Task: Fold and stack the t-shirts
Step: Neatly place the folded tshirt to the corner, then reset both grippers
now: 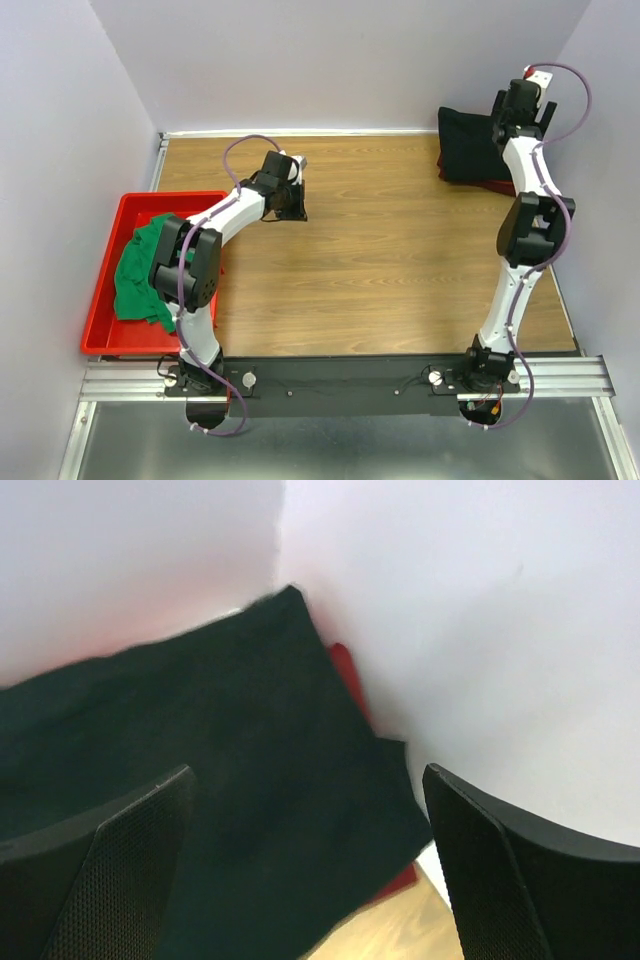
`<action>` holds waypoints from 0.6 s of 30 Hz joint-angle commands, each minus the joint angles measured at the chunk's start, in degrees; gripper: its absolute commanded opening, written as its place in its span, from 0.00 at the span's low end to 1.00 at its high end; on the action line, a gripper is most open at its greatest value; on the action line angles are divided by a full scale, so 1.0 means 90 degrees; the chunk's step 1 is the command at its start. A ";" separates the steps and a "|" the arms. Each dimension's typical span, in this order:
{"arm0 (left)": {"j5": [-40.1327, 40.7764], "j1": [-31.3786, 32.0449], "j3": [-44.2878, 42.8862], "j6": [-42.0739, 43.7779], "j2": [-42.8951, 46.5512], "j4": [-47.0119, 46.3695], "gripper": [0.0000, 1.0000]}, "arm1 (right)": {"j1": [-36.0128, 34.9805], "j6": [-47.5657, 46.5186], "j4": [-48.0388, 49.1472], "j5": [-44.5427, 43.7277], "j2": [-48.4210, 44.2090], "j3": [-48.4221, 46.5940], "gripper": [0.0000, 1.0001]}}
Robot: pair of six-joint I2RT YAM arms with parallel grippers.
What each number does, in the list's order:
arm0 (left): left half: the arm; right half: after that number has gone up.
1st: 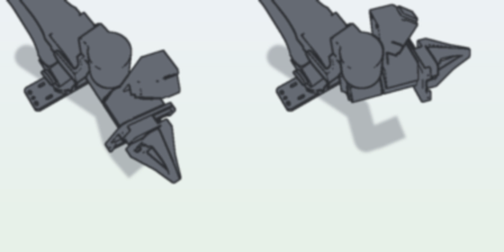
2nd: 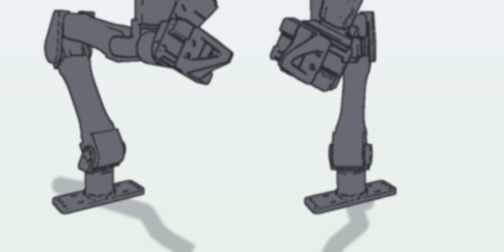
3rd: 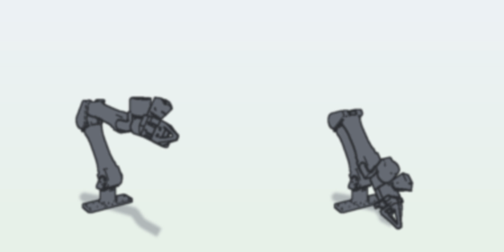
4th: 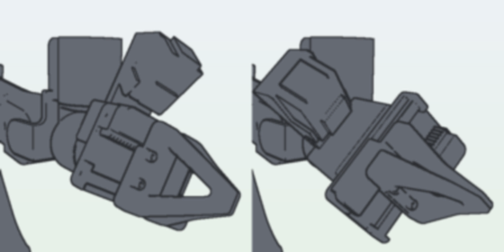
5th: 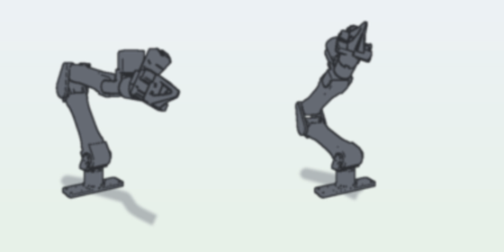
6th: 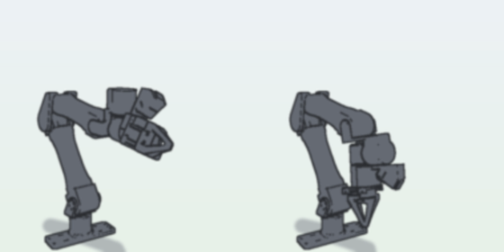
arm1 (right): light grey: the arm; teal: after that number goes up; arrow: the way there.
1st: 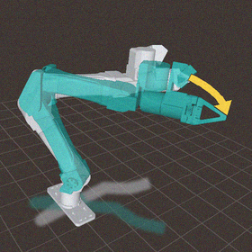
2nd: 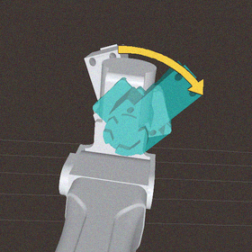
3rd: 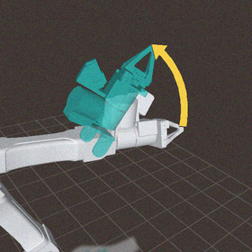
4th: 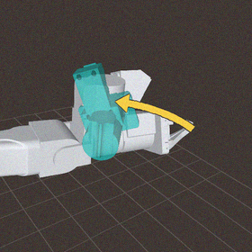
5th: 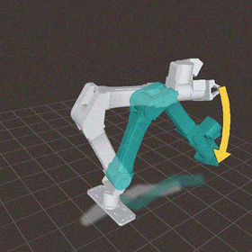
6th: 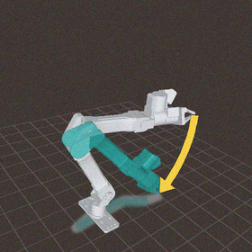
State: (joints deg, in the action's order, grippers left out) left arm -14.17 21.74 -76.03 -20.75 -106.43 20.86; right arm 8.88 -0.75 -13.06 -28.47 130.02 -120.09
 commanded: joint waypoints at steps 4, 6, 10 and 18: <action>-0.0036 -0.0023 0.0127 0.0021 0.0692 -0.0091 0.00 | -0.0547 0.1567 0.0006 0.0877 -0.2042 0.1973 1.00; 0.0090 -0.0032 0.0147 0.0011 0.0848 -0.0082 0.00 | -0.0810 0.1948 0.0083 0.0966 -0.2520 0.2501 1.00; 0.0335 -0.0023 0.0176 0.0001 0.1308 -0.0062 0.00 | -0.2195 0.2329 0.0386 0.0869 -0.3761 0.3881 1.00; 0.0969 -0.0023 0.0644 -0.0038 0.2284 -0.0149 0.00 | -0.4189 0.3276 0.0543 0.1161 -0.5372 0.6728 1.00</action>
State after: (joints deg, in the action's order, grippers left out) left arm -9.61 21.74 -73.28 -20.86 -90.28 20.40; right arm -26.04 22.59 -8.32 -19.51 87.15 -68.36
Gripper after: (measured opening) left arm 0.004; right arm 0.997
